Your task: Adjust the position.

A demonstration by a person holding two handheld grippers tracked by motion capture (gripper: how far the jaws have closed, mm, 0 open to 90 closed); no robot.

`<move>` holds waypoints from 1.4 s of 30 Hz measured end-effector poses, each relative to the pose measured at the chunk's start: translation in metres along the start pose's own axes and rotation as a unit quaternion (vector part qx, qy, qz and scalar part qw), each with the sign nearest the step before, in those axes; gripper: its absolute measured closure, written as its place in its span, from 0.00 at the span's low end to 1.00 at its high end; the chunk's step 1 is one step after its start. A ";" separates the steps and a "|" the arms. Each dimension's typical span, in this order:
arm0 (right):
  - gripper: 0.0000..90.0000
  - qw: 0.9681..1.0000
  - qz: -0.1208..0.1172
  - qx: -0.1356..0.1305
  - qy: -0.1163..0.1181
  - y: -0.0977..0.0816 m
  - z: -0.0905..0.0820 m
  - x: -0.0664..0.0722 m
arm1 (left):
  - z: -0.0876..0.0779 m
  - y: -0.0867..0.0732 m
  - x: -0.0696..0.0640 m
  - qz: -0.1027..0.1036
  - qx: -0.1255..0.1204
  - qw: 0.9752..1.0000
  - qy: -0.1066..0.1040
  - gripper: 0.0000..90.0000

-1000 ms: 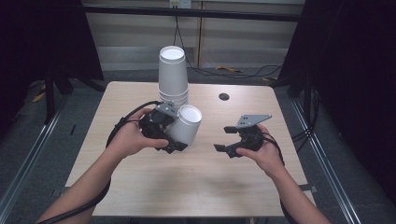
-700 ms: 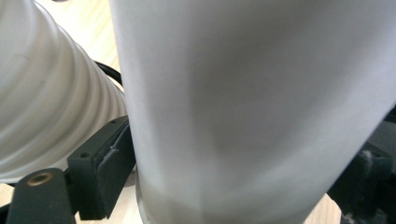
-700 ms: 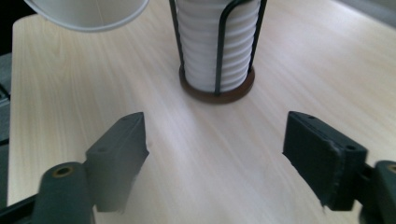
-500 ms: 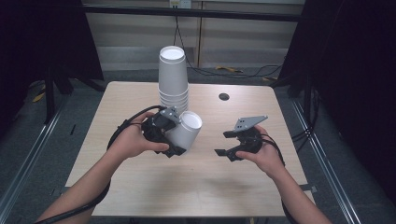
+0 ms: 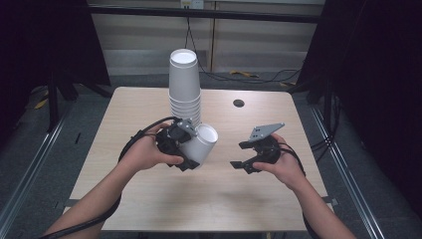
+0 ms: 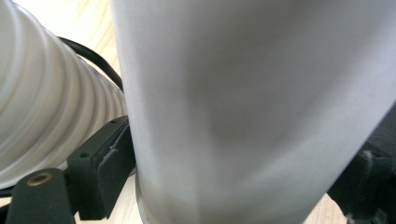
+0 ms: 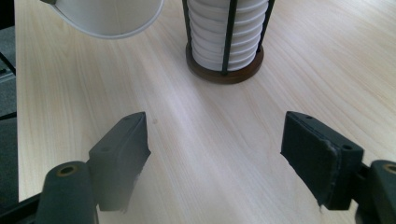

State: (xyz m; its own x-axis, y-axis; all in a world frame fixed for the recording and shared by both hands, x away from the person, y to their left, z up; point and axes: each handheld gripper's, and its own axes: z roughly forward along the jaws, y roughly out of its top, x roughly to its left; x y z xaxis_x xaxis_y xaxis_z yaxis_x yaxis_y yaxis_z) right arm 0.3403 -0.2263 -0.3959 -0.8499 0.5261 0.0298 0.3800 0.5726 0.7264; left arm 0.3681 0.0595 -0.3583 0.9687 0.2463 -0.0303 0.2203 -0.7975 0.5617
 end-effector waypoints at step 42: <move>0.24 0.996 -0.038 0.018 0.073 0.023 -0.003 0.010 | 0.033 0.010 -0.008 0.030 0.073 0.997 -0.018 0.15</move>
State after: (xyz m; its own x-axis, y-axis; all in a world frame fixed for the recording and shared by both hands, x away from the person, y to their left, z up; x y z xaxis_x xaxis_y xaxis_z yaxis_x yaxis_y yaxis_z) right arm 0.3392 -0.2097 -0.3763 -0.9200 0.3842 0.0773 0.3230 0.6316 0.7048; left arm 0.3663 0.0317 -0.3794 0.9836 0.1778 -0.0304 0.1730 -0.8826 0.4370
